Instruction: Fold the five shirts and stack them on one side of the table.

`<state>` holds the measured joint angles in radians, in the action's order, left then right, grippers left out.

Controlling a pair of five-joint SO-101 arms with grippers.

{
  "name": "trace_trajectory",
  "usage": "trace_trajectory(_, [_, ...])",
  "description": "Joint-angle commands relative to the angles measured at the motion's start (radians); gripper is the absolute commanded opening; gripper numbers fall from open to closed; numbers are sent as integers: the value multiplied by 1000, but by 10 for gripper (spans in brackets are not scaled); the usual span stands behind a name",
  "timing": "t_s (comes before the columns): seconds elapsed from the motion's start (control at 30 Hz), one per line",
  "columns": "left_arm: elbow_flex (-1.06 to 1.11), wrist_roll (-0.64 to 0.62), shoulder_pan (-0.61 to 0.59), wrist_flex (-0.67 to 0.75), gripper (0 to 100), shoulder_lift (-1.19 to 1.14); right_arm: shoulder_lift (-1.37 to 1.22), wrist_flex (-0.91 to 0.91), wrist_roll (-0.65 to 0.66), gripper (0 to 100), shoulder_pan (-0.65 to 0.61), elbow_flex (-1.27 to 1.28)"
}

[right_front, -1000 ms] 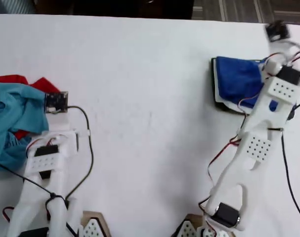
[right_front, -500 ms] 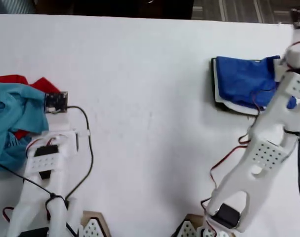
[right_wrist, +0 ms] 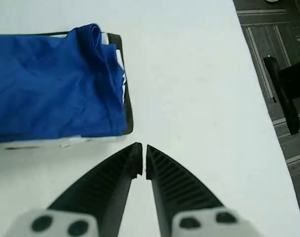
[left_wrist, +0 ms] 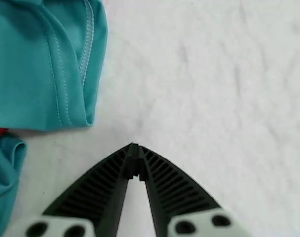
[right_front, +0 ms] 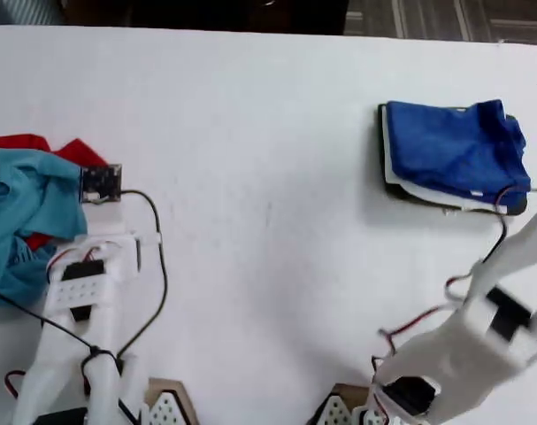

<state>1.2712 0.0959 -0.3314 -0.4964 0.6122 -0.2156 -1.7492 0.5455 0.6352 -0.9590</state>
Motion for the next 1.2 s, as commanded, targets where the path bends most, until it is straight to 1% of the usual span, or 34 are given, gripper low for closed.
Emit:
trace_trajectory(0.0, [-4,-2,6,15,27,0,378,-18,-9,20,-67,446])
trace_trajectory(0.07, [-4,-2,6,15,27,0,527,24,-9,20,-136,683])
trace_trajectory(0.13, [-4,-2,6,15,27,0,665,127,-17,20,-200,927])
trace_trajectory(0.23, [-4,-2,6,14,27,0,854,387,-69,20,-272,1335])
trace_trajectory(0.33, [-4,-2,6,11,27,0,998,668,-71,20,-328,1745])
trace_trajectory(0.43, [-5,-2,6,11,27,0,1096,891,-71,21,-361,2047])
trace_trajectory(0.5, [-5,-2,6,11,27,0,1147,997,-78,21,-366,2180])
trace_trajectory(0.6, [-5,-2,6,11,27,0,1198,1093,-80,21,-367,2306])
trace_trajectory(0.73, [-5,-2,6,9,27,0,1234,1175,-80,20,-367,2450])
trace_trajectory(0.9, [-5,-2,6,9,27,0,1283,1194,-80,20,-375,2480])
trace_trajectory(1.0, [-7,-2,6,0,27,0,1313,1194,-72,20,-418,2506])
trace_trajectory(1.07, [-41,0,-6,-68,27,9,1331,1194,-72,20,-430,2510])
trace_trajectory(1.17, [-232,58,-80,-281,27,40,1354,1194,-72,20,-427,2527])
